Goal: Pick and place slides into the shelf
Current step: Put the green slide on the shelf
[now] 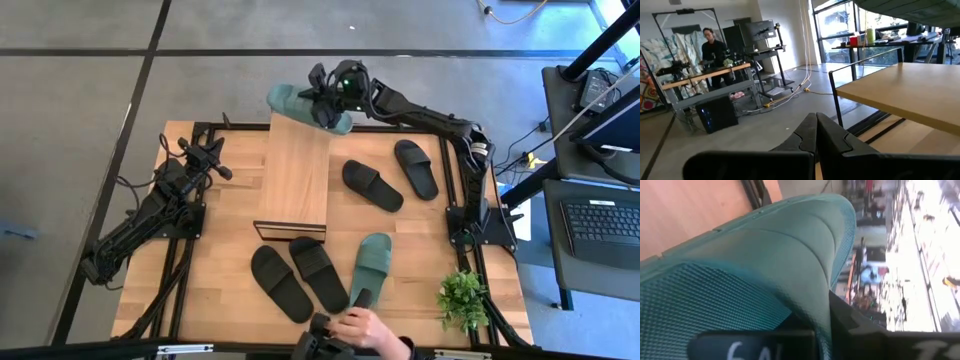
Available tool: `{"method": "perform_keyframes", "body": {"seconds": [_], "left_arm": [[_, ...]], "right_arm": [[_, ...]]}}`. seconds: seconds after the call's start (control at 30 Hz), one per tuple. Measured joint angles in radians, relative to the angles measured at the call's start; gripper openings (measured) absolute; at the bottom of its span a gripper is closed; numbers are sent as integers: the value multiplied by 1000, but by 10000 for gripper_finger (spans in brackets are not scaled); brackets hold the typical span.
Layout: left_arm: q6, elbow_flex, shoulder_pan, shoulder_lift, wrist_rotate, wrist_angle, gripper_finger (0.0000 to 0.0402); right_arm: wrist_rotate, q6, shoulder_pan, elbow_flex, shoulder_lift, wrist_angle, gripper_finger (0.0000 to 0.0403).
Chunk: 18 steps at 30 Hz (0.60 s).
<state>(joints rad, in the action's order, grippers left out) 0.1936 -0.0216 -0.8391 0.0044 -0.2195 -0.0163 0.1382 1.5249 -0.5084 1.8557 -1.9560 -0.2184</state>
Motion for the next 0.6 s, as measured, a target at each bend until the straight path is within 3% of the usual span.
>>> {"method": "perform_keyframes", "body": {"seconds": [0.3, 0.6], "left_arm": [[0, 0, 0, 0, 0, 0, 0], [0, 0, 0, 2, -1, 1, 0]], "right_arm": [[151, 73, -17, 0, -21, 82, 12], [155, 104, -47, 0, -112, 105, 12]]}}
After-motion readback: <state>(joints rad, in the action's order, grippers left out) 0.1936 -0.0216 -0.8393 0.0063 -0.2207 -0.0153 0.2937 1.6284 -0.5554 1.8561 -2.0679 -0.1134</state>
